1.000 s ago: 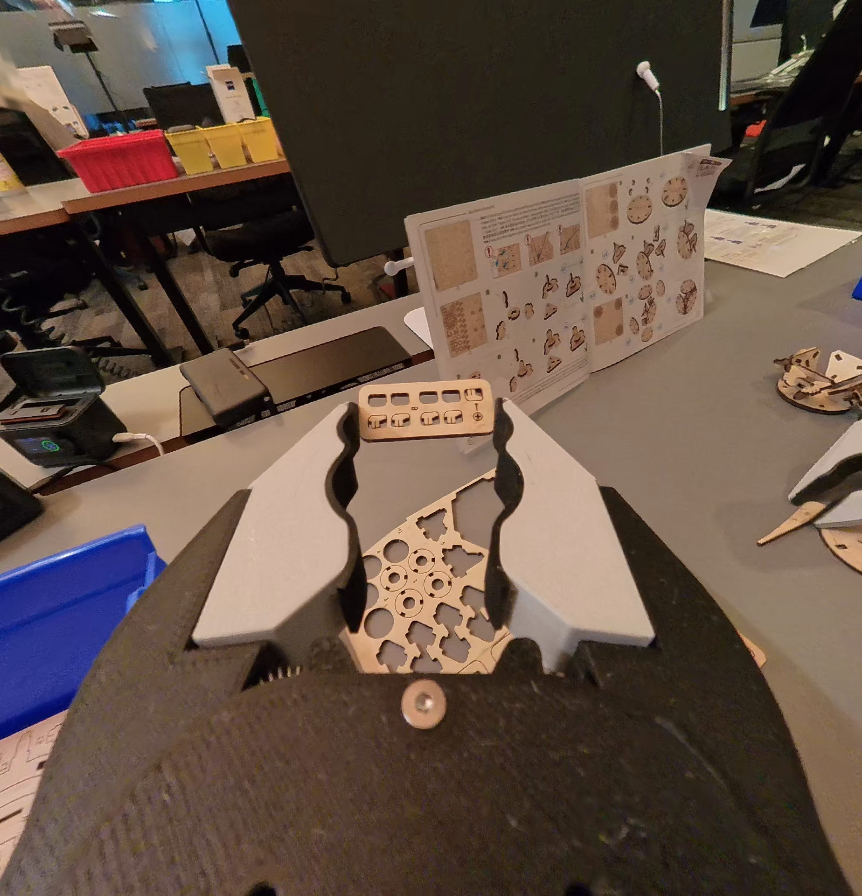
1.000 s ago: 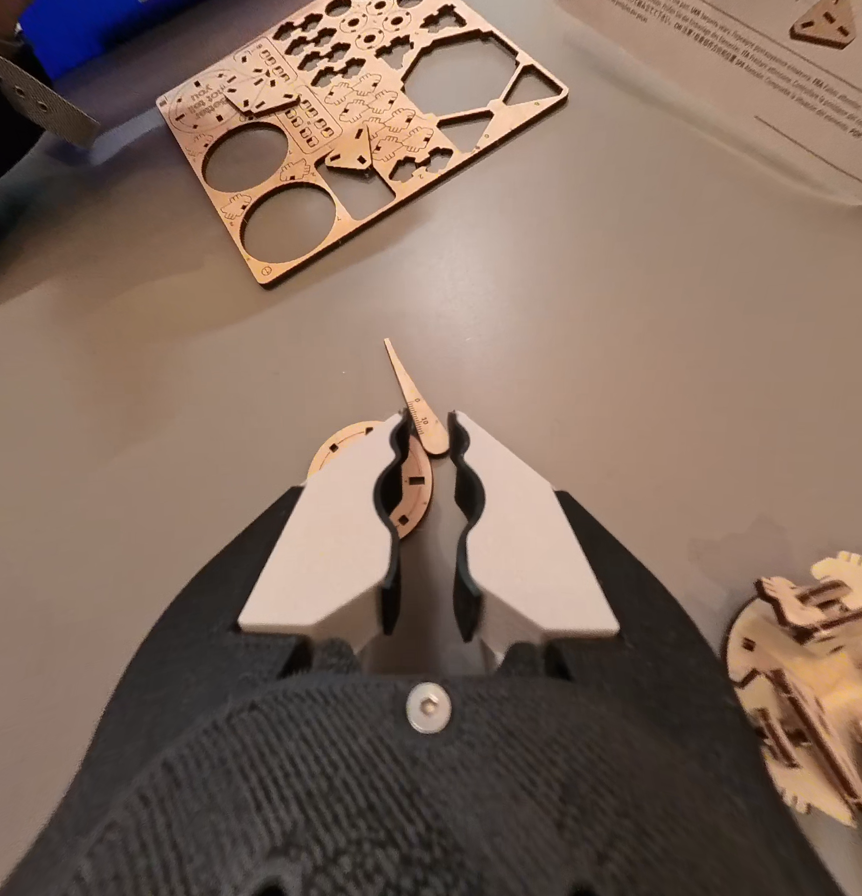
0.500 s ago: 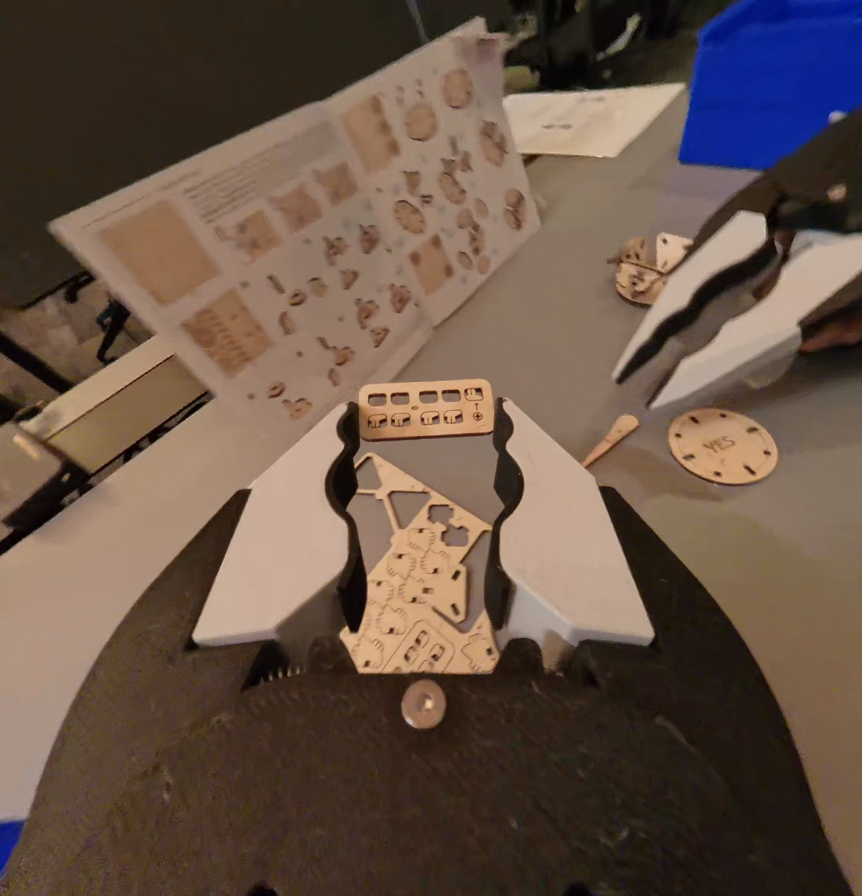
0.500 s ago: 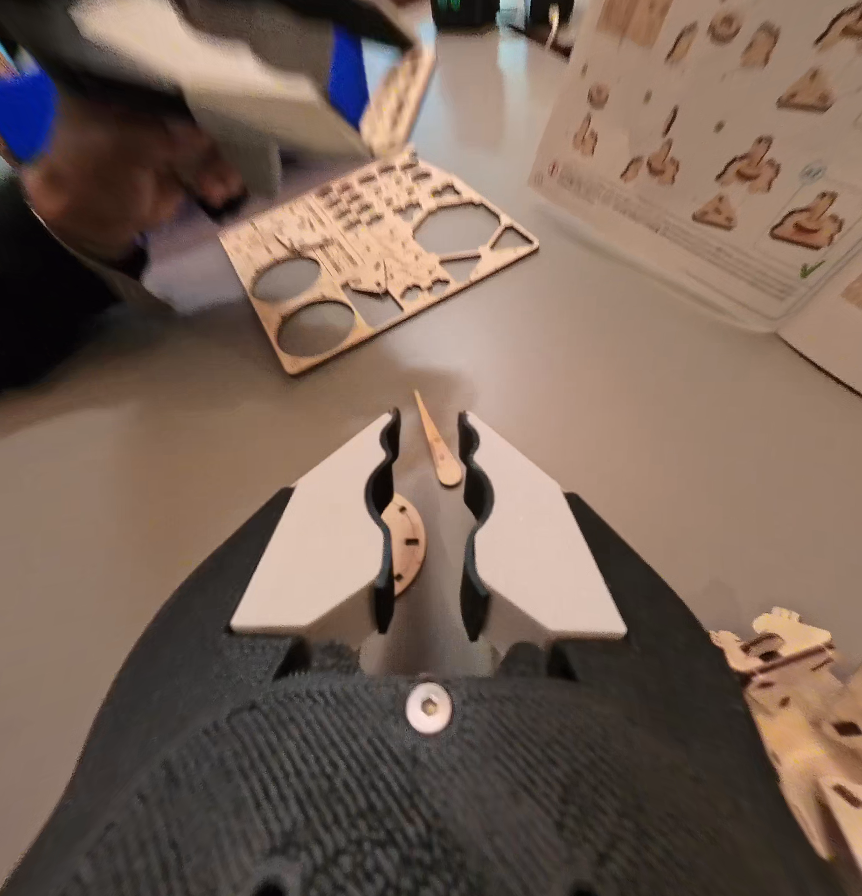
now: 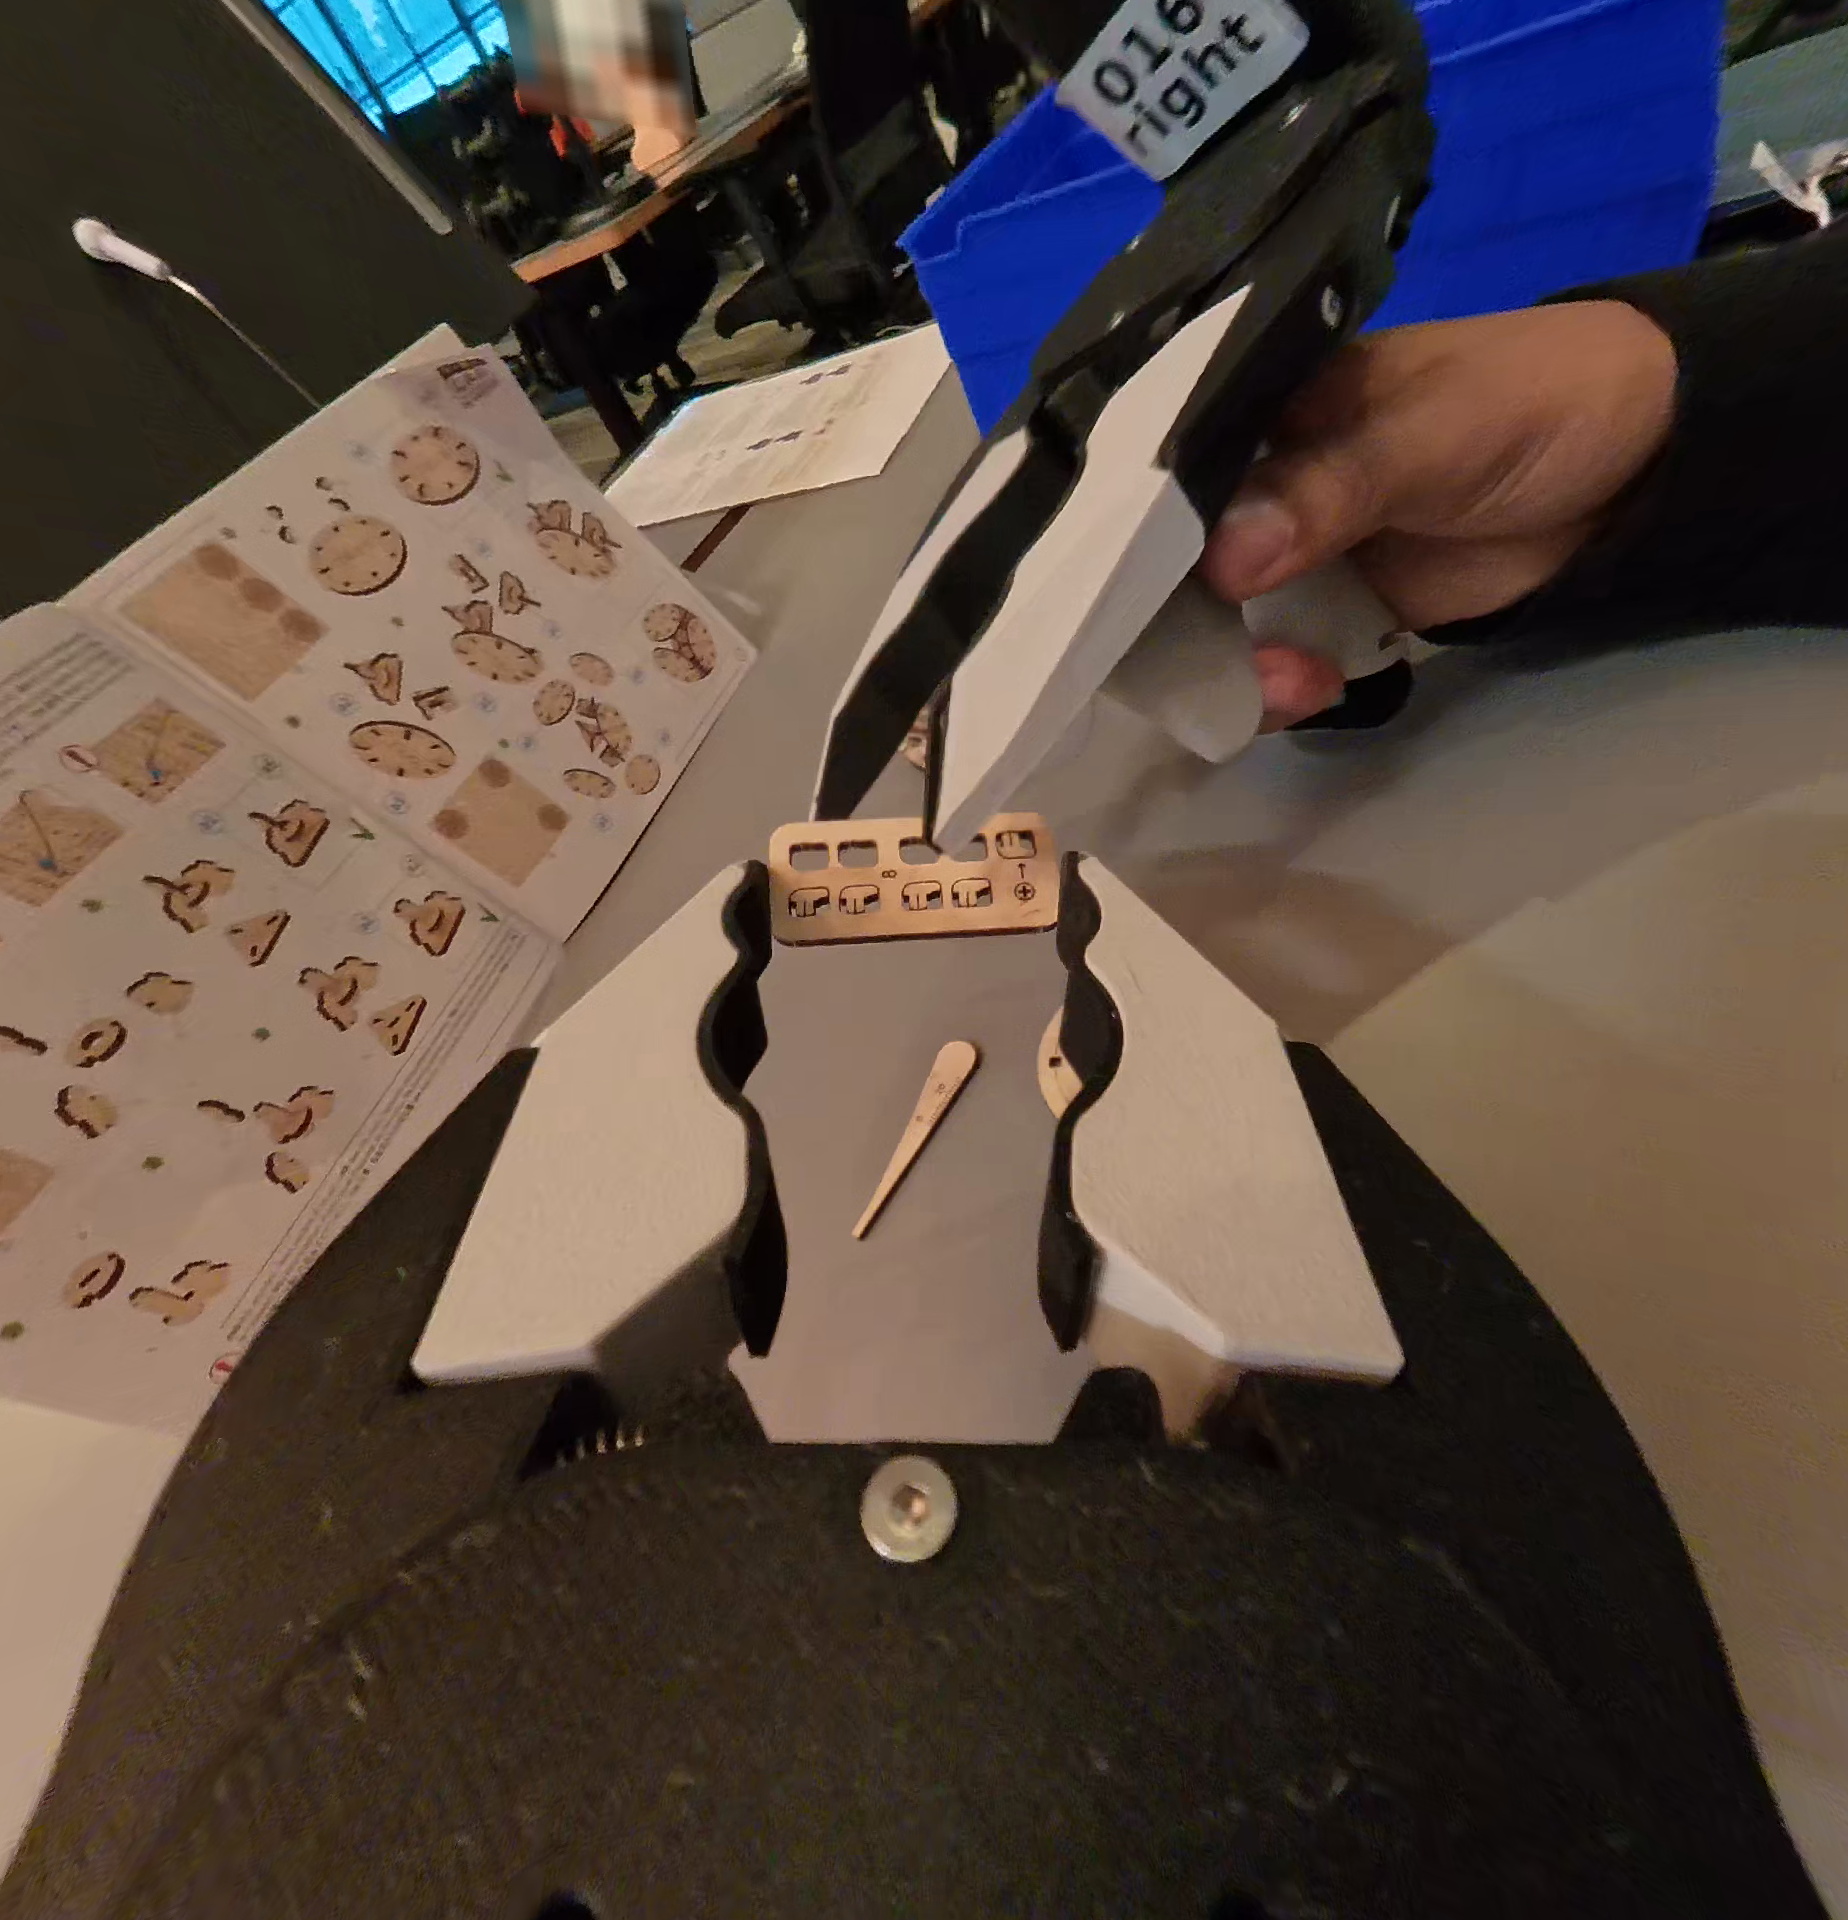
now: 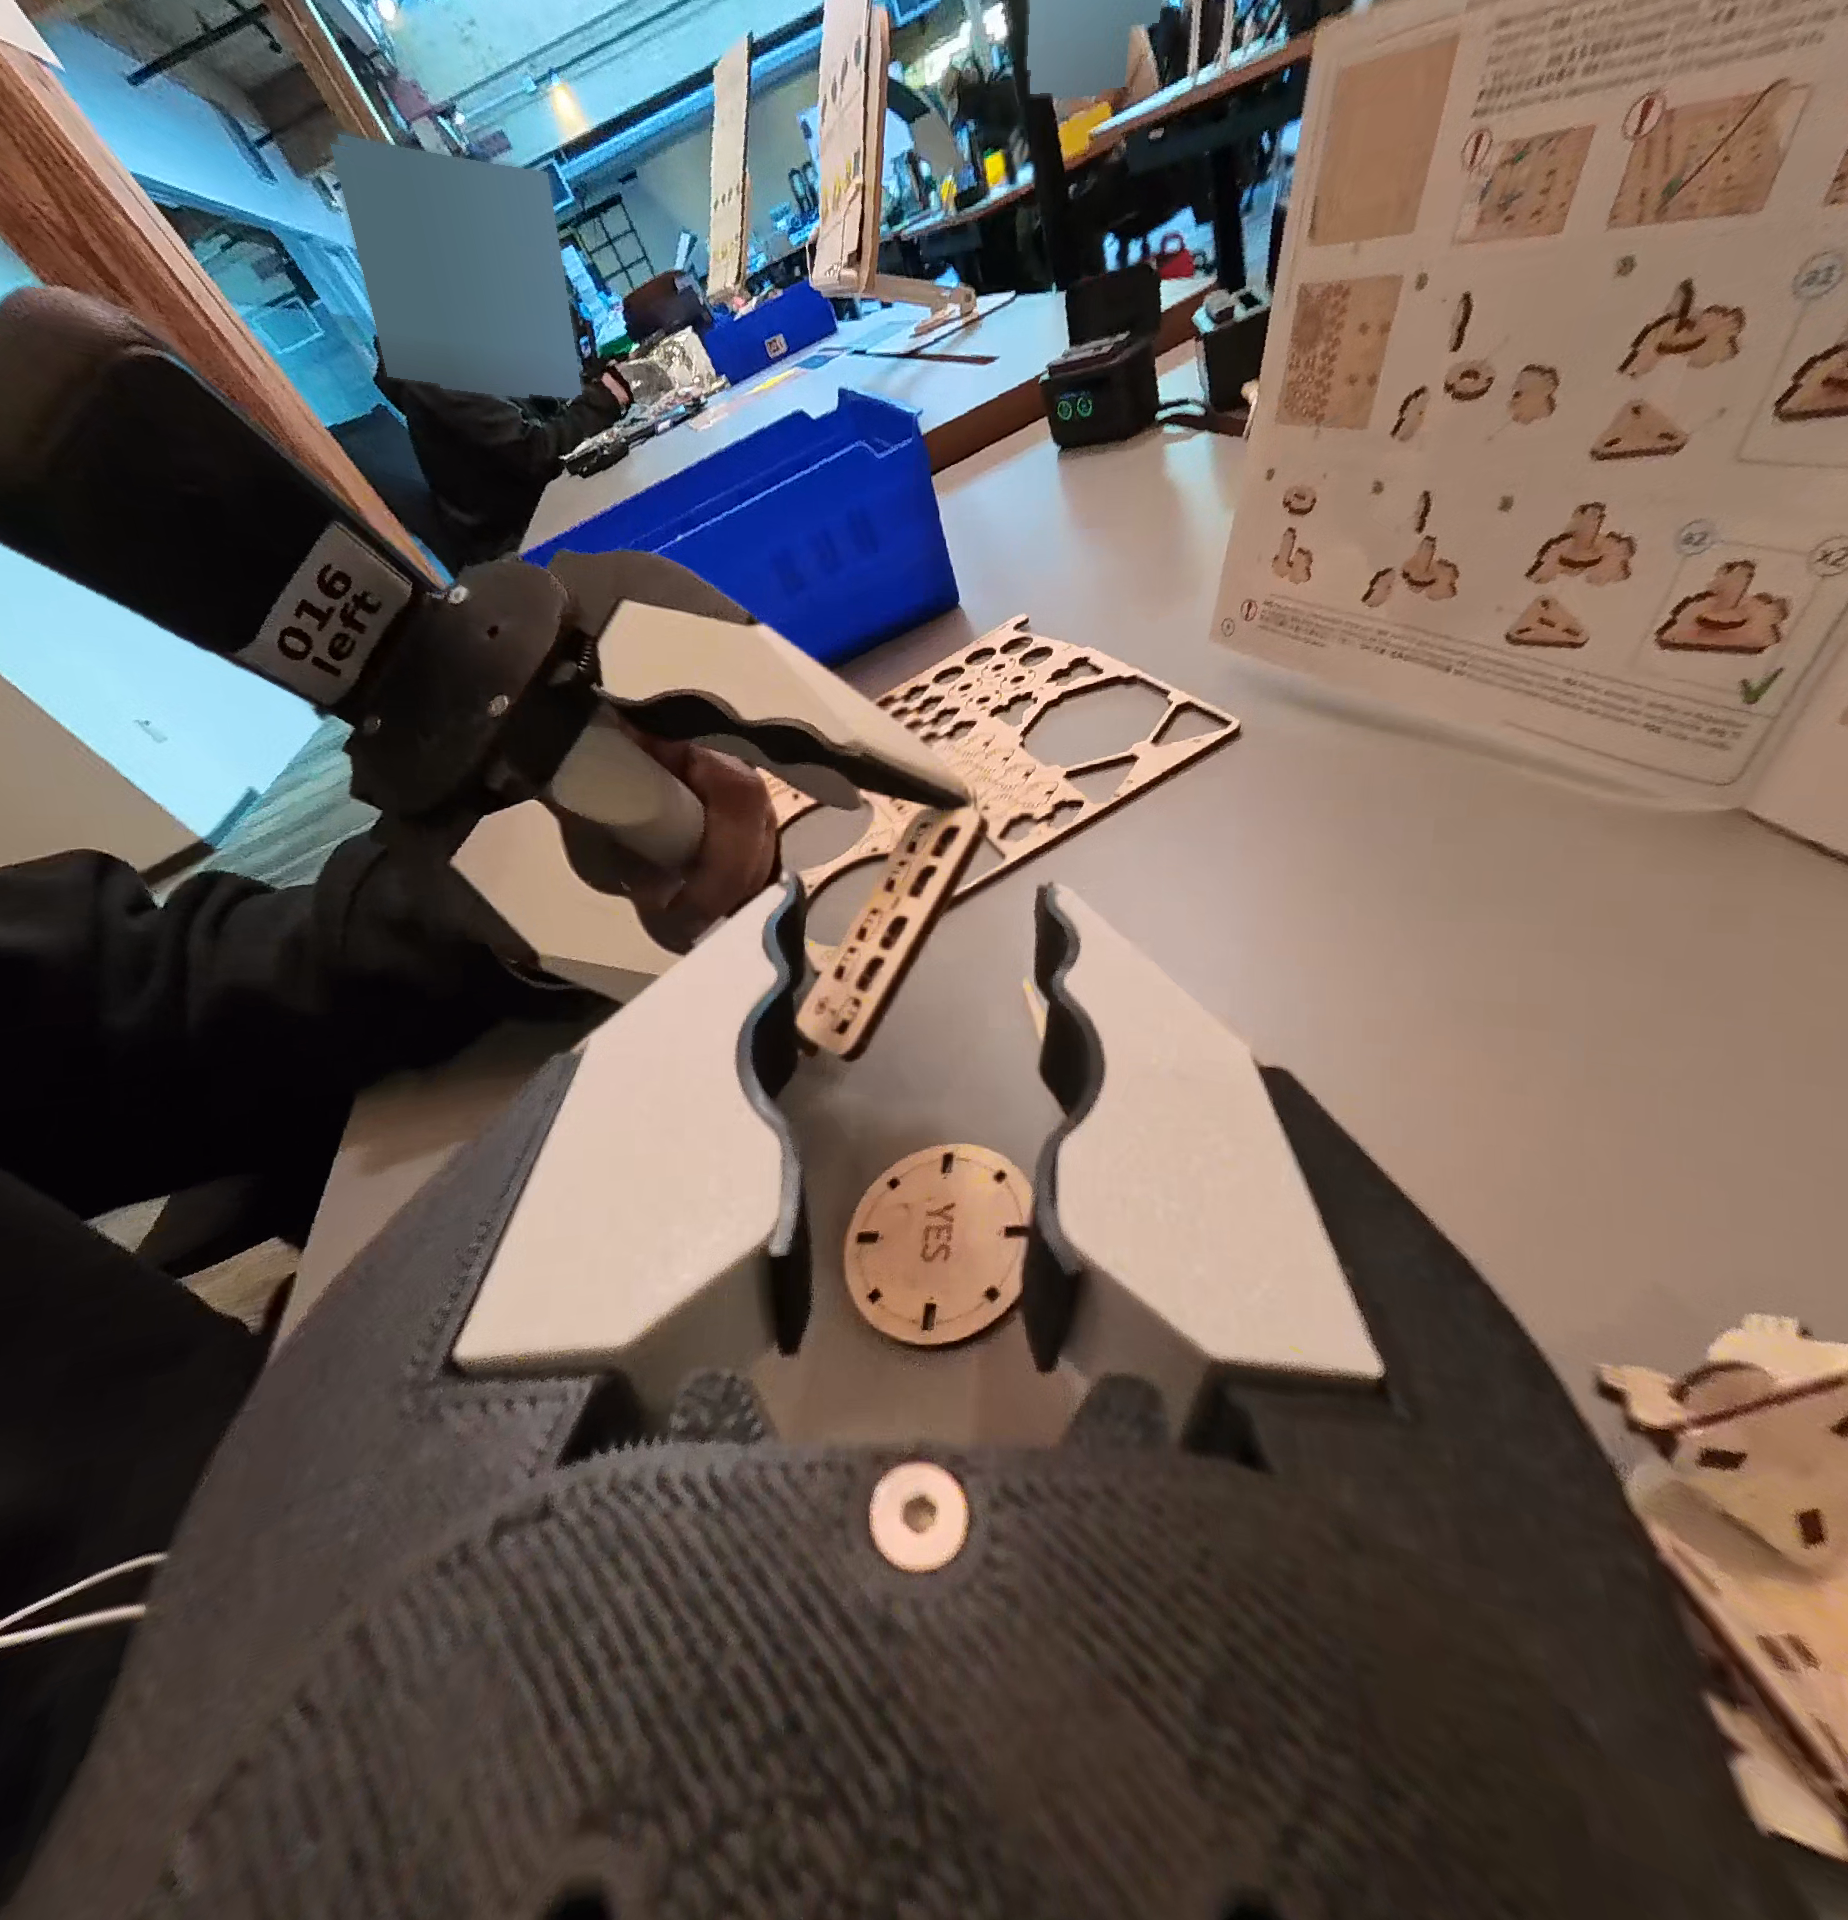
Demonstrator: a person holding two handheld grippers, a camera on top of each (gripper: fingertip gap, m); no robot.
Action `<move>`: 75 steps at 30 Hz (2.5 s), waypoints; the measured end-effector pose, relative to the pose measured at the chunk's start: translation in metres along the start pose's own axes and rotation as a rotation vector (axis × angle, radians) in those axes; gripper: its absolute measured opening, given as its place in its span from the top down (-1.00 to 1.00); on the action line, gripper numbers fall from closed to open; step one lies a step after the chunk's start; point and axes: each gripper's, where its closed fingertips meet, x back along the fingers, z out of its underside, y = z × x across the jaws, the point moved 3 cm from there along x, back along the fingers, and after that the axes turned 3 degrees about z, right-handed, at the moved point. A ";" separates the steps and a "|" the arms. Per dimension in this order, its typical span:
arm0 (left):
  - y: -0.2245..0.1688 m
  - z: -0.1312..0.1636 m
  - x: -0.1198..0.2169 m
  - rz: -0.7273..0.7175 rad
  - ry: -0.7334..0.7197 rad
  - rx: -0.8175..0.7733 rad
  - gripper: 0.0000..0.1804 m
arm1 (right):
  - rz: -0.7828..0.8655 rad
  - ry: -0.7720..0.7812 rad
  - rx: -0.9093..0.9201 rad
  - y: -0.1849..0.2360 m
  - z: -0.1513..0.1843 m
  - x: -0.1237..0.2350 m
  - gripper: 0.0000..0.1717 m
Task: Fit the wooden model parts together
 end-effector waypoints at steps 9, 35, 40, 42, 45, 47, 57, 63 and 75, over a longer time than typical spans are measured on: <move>-0.008 -0.005 0.001 0.043 -0.076 -0.004 0.39 | -0.163 -0.001 -0.154 0.007 0.004 0.000 1.00; 0.002 -0.004 0.007 0.455 -0.307 0.744 0.86 | -0.209 0.009 -0.121 0.010 0.005 0.004 0.99; 0.004 -0.003 0.009 0.444 -0.301 0.739 0.99 | -0.203 0.009 -0.117 0.009 0.004 0.004 0.94; 0.008 -0.003 0.011 0.437 -0.321 0.764 0.99 | -0.193 0.001 -0.114 0.007 0.003 0.006 0.93; 0.017 -0.003 0.016 0.426 -0.374 0.824 0.99 | -0.187 -0.007 -0.116 0.003 0.001 0.009 0.91; 0.023 -0.003 0.020 0.431 -0.420 0.872 0.99 | -0.191 -0.005 -0.125 0.002 0.002 0.009 0.90; 0.027 -0.006 0.025 0.460 -0.483 0.942 0.99 | -0.204 0.012 -0.097 0.006 0.008 0.005 0.98; 0.028 -0.003 0.024 0.456 -0.476 0.947 1.00 | -0.213 -0.025 -0.107 0.005 0.003 0.009 1.00; 0.005 0.006 0.006 0.474 -0.294 0.830 0.99 | -0.209 -0.139 -0.199 -0.006 -0.011 0.021 1.00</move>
